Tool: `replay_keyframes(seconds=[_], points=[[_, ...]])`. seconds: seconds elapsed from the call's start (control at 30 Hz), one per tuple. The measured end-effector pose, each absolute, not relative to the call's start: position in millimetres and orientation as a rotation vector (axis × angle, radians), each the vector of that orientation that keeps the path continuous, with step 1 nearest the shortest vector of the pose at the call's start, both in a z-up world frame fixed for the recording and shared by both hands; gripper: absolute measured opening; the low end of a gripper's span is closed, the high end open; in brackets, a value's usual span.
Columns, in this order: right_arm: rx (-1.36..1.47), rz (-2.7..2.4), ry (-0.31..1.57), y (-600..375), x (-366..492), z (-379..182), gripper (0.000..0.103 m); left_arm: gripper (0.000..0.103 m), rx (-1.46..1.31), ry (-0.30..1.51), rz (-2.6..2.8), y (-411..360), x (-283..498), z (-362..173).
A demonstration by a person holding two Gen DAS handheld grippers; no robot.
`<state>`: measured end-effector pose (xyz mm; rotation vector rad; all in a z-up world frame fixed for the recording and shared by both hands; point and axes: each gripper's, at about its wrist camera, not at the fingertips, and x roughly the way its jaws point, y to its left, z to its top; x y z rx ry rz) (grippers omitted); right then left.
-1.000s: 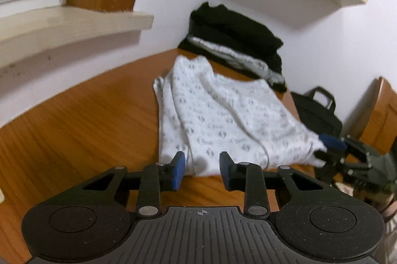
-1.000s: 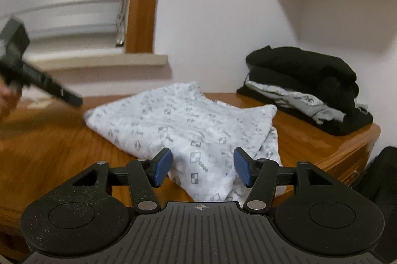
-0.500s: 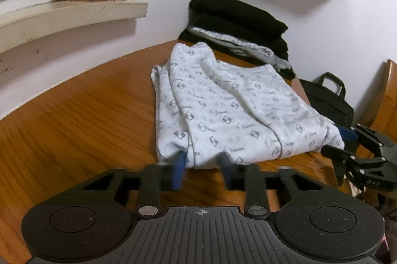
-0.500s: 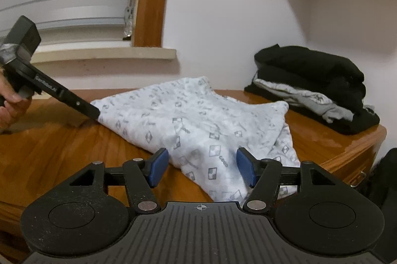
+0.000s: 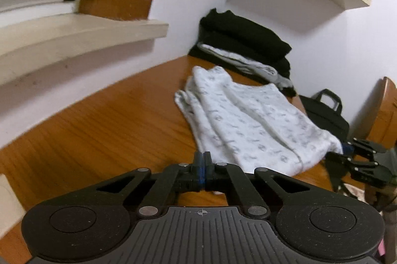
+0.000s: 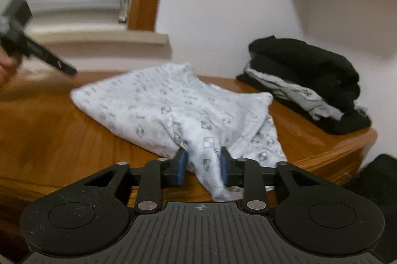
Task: Fold clothes
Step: 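Pinch the garment hem with the right gripper while the left gripper pinches beside it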
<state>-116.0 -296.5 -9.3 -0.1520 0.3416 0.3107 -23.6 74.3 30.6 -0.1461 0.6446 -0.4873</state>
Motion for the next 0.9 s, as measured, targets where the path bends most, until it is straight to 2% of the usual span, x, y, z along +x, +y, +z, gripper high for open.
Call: replay_keyframes(seconds=[0.03, 0.07, 0.1, 0.2, 0.33, 0.4, 0.53, 0.6, 0.63, 0.67, 0.9], points=[[-0.121, 0.325, 0.326, -301, -118, -8, 0.045, 0.000, -0.146, 0.654, -0.501, 70, -24, 31], [-0.078, 0.331, 0.310, -307, -120, -5, 0.049, 0.005, -0.140, 0.656, -0.518, 64, -27, 33], [-0.037, 0.328, 0.306, -313, -121, -4, 0.049, 0.014, -0.133, 0.658, -0.534, 57, -30, 34], [0.011, 0.311, 0.310, -328, -124, -3, 0.048, 0.032, -0.114, 0.663, -0.561, 38, -37, 36], [0.027, 0.282, 0.328, -335, -125, -3, 0.047, 0.037, -0.105, 0.686, -0.522, 24, -35, 21], [0.027, 0.280, 0.342, -331, -126, -3, 0.042, 0.039, -0.126, 0.687, -0.492, 24, -31, 12], [-0.007, 0.269, 0.392, -321, -123, -6, 0.041, 0.037, -0.142, 0.680, -0.478, 23, -28, 5], [-0.025, 0.258, 0.415, -318, -122, -10, 0.038, 0.014, -0.132, 0.661, -0.473, 21, -30, 7], [-0.034, 0.254, 0.424, -317, -121, -13, 0.027, 0.011, -0.127, 0.651, -0.471, 20, -31, 7], [-0.040, 0.247, 0.425, -316, -120, -16, 0.008, 0.008, -0.104, 0.640, -0.466, 17, -33, 9], [-0.057, 0.160, 0.351, -328, -129, -8, 0.005, 0.005, -0.062, 0.567, -0.466, 30, -41, 32]])
